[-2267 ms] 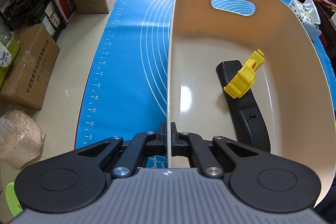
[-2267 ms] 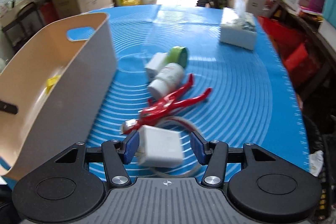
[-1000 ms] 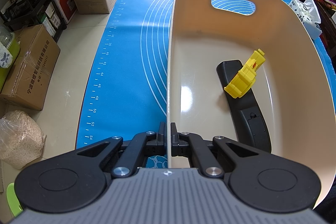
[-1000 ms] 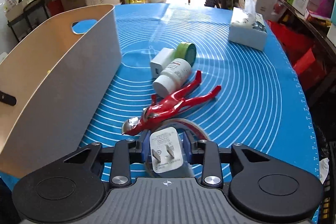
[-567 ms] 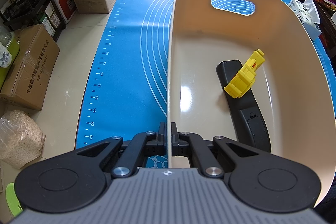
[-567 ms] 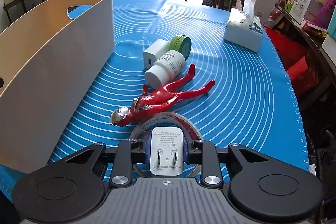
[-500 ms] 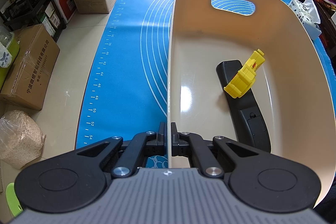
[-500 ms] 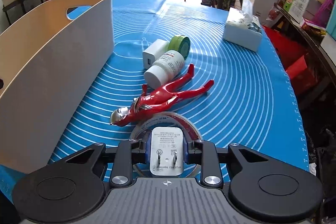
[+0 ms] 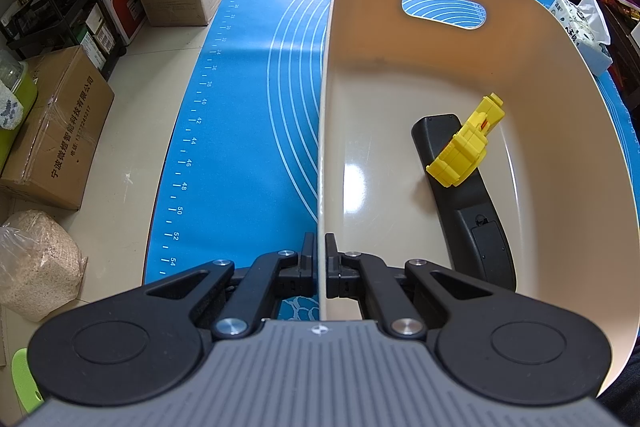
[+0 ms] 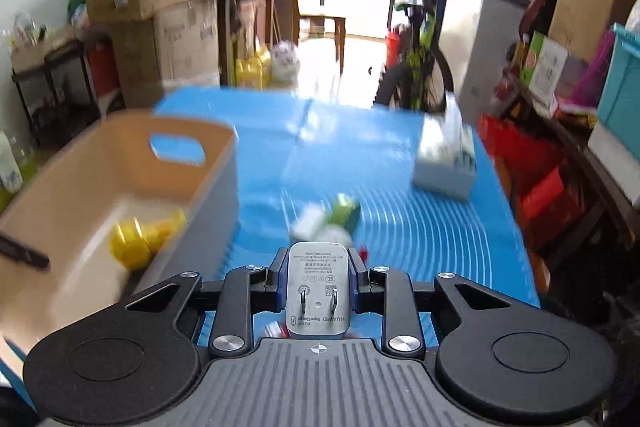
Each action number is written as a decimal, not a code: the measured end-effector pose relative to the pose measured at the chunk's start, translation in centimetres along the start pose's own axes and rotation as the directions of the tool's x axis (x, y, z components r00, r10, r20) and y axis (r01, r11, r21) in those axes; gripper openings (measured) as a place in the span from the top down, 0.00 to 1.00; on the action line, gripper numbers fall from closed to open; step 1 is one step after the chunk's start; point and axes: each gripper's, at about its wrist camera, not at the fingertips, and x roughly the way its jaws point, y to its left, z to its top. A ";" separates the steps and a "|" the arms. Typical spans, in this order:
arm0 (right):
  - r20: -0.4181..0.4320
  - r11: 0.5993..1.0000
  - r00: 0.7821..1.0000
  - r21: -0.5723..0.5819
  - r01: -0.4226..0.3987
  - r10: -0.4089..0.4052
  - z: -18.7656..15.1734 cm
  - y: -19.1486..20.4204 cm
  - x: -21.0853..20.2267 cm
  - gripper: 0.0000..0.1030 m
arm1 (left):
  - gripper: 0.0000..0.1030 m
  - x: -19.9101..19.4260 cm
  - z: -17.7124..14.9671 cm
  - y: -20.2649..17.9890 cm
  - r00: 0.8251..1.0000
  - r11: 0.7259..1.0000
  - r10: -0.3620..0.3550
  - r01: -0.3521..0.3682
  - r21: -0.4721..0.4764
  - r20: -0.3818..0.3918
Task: Organize rigid objects
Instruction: 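Carry the white charger into the bin and release it, then move the right tool to the clear tape roll and grasp its rim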
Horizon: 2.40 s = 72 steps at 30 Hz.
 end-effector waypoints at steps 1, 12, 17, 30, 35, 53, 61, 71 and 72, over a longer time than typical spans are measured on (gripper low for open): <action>0.017 1.000 1.000 -0.002 -0.011 0.011 0.6 0.5 -0.2 0.64 | 0.97 0.0 0.0 0.0 1.000 1.000 0.000 0.000 0.000 0.000; 0.048 0.982 0.986 -0.112 -0.155 0.161 4.8 9.0 2.2 0.64 | 0.97 0.0 0.0 -0.1 1.000 1.000 0.000 0.000 0.000 0.000; -0.047 0.972 0.984 -0.155 -0.176 0.171 3.7 12.3 5.3 0.64 | 0.97 0.1 0.0 -0.2 1.000 1.000 0.001 -0.001 0.004 0.001; -0.262 0.973 0.956 -0.152 -0.173 0.129 0.7 15.5 9.5 0.64 | 0.97 0.1 0.0 -0.3 1.000 1.000 -0.002 0.002 0.006 0.001; -0.346 0.960 0.926 -0.176 -0.220 0.149 0.4 16.3 10.3 0.64 | 0.97 0.0 0.0 -0.2 1.000 1.000 -0.004 0.004 0.007 0.004; -0.163 0.964 0.969 -0.160 -0.210 0.184 3.5 12.1 3.6 0.33 | 0.97 0.0 -0.1 -0.3 1.000 1.000 -0.003 0.003 0.006 0.002; -0.079 0.991 0.993 -0.097 -0.094 0.086 4.2 6.3 0.7 0.30 | 0.97 0.0 0.0 -0.3 1.000 1.000 -0.006 0.006 0.005 0.001; -0.194 0.985 0.966 -0.052 0.163 -0.170 -1.6 -2.3 2.8 0.28 | 0.97 0.0 0.0 -0.4 1.000 1.000 -0.007 0.007 0.003 0.001; -0.212 0.983 0.960 -0.044 0.180 -0.186 -2.3 -3.0 3.3 0.28 | 0.97 0.0 0.0 -0.4 1.000 1.000 -0.007 0.007 0.003 0.001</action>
